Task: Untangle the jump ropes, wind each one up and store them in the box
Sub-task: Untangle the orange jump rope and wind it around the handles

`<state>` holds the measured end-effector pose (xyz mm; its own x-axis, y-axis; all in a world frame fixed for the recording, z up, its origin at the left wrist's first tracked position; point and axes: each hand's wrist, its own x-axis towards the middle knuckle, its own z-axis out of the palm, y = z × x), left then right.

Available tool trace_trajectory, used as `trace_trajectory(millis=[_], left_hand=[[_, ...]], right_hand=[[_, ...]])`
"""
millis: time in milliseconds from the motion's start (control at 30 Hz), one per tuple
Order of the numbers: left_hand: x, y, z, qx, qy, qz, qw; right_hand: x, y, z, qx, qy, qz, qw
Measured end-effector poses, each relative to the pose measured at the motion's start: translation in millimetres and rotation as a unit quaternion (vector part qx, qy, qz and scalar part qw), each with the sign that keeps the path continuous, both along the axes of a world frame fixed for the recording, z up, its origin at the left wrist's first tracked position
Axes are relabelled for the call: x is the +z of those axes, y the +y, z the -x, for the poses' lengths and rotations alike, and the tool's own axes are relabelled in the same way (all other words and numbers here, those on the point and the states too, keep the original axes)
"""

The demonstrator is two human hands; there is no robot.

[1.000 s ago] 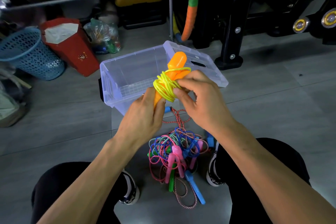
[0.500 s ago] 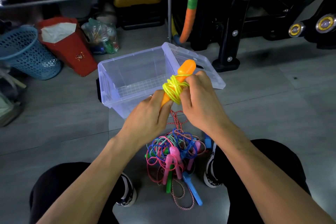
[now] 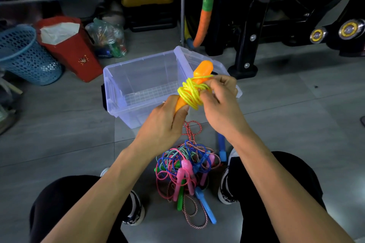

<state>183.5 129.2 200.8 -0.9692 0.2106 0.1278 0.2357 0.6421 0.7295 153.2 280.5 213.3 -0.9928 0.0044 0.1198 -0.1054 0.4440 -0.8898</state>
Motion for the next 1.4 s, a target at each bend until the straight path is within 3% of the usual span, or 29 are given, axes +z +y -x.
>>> trace_trajectory(millis=[100, 200, 367, 567, 667, 800, 1033, 1233, 1400], left_hand=[[6, -4, 0, 0.064, -0.115, -0.113, 0.985], [11, -5, 1, 0.105, -0.120, -0.176, 0.971], [7, -4, 5, 0.150, -0.081, -0.132, 0.976], [8, -6, 9, 0.143, -0.051, -0.069, 0.986], [11, -5, 6, 0.135, -0.024, -0.021, 0.990], [12, -4, 2, 0.137, 0.004, 0.009, 0.990], [17, -7, 1, 0.137, 0.074, 0.082, 0.984], [17, -16, 6, 0.100, 0.027, -0.039, 0.994], [16, -16, 4, 0.085, 0.028, -0.046, 0.995]], right_hand=[[-4, 1, -4, 0.052, 0.051, -0.118, 0.990], [-4, -3, -11, 0.072, 0.076, -0.116, 0.988], [-4, -7, -14, 0.070, 0.064, -0.112, 0.989], [-2, -7, -13, 0.014, 0.162, -0.201, 0.966], [0, -5, -13, 0.032, 0.131, -0.164, 0.977], [8, -6, -14, 0.057, 0.006, -0.052, 0.997], [11, -11, -13, 0.081, -0.090, 0.051, 0.991], [7, -14, -16, 0.076, -0.052, 0.089, 0.992], [6, -14, -17, 0.087, -0.079, 0.091, 0.989]])
